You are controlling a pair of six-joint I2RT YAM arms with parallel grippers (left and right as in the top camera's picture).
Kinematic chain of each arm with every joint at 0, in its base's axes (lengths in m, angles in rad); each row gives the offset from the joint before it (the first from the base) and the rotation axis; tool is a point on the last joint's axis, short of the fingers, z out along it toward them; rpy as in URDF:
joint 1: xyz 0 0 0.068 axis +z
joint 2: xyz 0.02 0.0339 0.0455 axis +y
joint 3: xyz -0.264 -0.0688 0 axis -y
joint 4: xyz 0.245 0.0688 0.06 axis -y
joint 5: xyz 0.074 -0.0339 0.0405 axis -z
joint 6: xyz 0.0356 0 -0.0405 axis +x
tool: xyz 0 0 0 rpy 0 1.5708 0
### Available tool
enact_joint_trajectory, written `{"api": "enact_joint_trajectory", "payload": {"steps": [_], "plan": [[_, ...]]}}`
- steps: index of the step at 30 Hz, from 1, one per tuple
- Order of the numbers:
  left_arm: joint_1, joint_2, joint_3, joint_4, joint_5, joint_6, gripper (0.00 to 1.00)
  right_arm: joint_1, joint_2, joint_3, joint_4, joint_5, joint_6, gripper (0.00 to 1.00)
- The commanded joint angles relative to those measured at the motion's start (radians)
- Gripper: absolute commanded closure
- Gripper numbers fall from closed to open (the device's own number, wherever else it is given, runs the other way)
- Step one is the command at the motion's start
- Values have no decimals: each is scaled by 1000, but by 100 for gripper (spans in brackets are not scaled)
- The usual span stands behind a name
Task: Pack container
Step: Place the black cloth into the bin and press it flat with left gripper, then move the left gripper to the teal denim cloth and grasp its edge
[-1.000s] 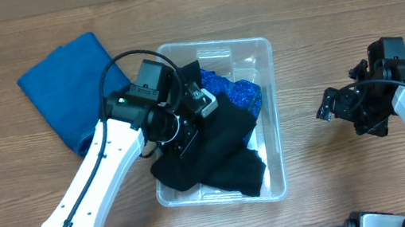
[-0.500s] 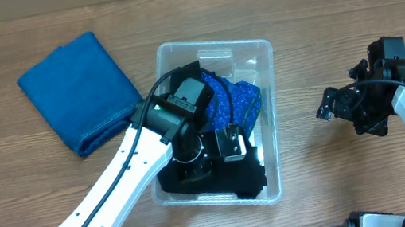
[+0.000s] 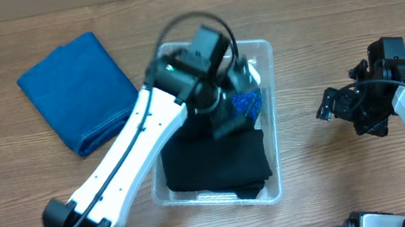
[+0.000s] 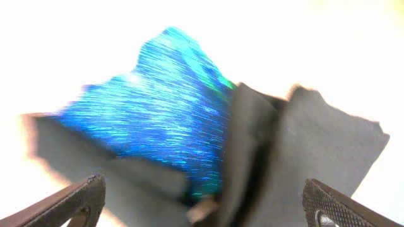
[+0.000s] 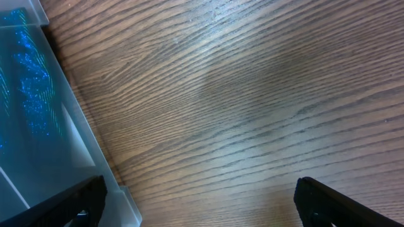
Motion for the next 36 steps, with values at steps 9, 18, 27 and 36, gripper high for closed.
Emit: {"api": "enact_joint_trajectory", "payload": {"steps": [9, 18, 27, 36], "plan": [[-80, -82, 31, -315, 128, -400, 96, -3, -1, 14, 8, 0, 4, 0], [-64, -46, -499, 191, 85, -626, 76, -3, -1, 14, 4, 0, 4, 0], [13, 161, -499, 400, 291, -633, 65, -3, -1, 14, -3, 0, 4, 0], [8, 230, -499, 497, 466, -720, 41, -3, -1, 14, -3, 0, 4, 0]]}}
